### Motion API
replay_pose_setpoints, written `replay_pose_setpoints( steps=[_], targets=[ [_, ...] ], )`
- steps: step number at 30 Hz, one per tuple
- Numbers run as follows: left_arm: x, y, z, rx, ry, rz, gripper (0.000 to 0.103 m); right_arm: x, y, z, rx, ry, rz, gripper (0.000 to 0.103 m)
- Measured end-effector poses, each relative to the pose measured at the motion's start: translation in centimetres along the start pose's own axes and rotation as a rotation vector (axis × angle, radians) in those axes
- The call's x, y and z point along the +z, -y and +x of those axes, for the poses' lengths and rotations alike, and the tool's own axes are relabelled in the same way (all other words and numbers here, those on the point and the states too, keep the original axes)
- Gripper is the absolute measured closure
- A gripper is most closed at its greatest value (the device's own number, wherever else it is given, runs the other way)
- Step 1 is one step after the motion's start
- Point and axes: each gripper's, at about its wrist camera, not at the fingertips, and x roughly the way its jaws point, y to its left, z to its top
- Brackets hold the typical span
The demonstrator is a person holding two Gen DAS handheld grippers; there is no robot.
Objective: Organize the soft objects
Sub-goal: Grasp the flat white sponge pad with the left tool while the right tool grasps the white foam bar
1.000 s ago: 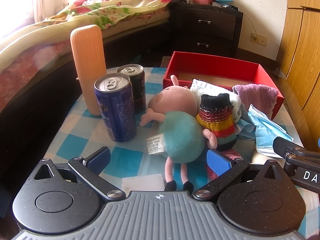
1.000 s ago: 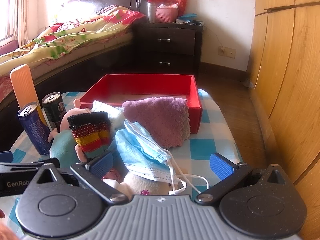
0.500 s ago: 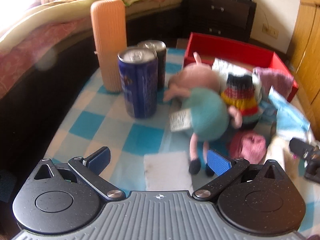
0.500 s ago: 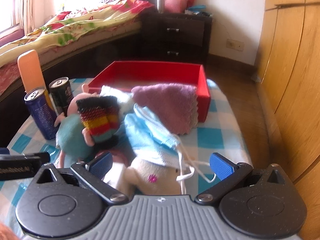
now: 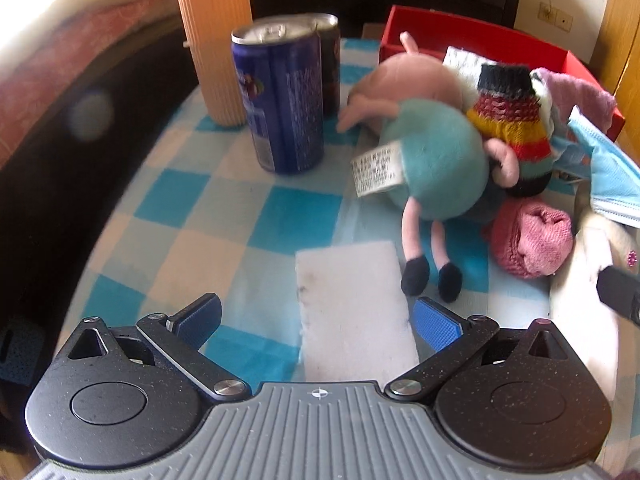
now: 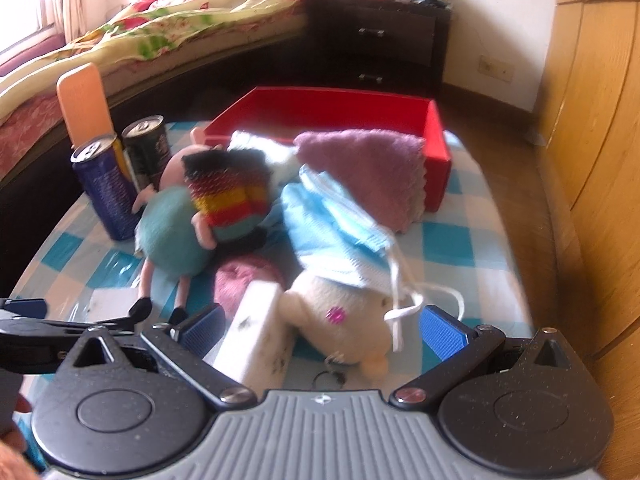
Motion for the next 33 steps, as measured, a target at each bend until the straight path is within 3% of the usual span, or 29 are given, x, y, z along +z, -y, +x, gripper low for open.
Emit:
replay_pose_setpoints(
  steps=[6, 11, 15, 18, 20, 22, 24, 30, 33],
  targets=[
    [-0.4, 0.0, 1.0, -0.017, -0.049, -0.006, 0.018, -0.3, -0.4, 0.3, 0.006, -0.023, -0.016, 0.018],
    [-0.4, 0.1, 0.8, -0.016, -0.042, 0.005, 0.021, -0.7, -0.6, 0.8, 0.0, -0.05, -0.029, 0.018],
    [-0.3, 0.5, 0.3, -0.062, -0.043, 0.018, 0.047, -1.3, -0.8, 1.4, 0.008, -0.09, -0.031, 0.018],
    [-0.4, 0.7, 0.2, -0.066, -0.045, 0.029, 0.048, -1.9, -0.4, 2.0, -0.014, -0.121, -0.011, 0.019],
    [-0.4, 0.5, 0.1, -0.081, -0.049, 0.032, 0.049, -2.0, 0.1, 2.3, -0.004, -0.145, 0.013, 0.026],
    [-0.5, 0.3, 0.1, -0.099, -0.055, 0.037, 0.05, -2.0, 0.7, 2.5, 0.017, -0.18, 0.045, 0.056],
    [-0.5, -0.4, 0.0, -0.127, -0.065, 0.022, 0.05, -2.1, 1.4, 3.0, 0.057, -0.238, 0.093, 0.073],
    [-0.3, -2.3, 0.0, -0.198, -0.101, -0.05, 0.051, -2.4, 1.4, 2.6, 0.113, -0.275, 0.105, 0.094],
    [-0.3, -2.8, -0.1, -0.215, -0.108, -0.075, 0.051, -2.3, 1.2, 1.9, 0.144, -0.265, 0.097, 0.099]
  ],
)
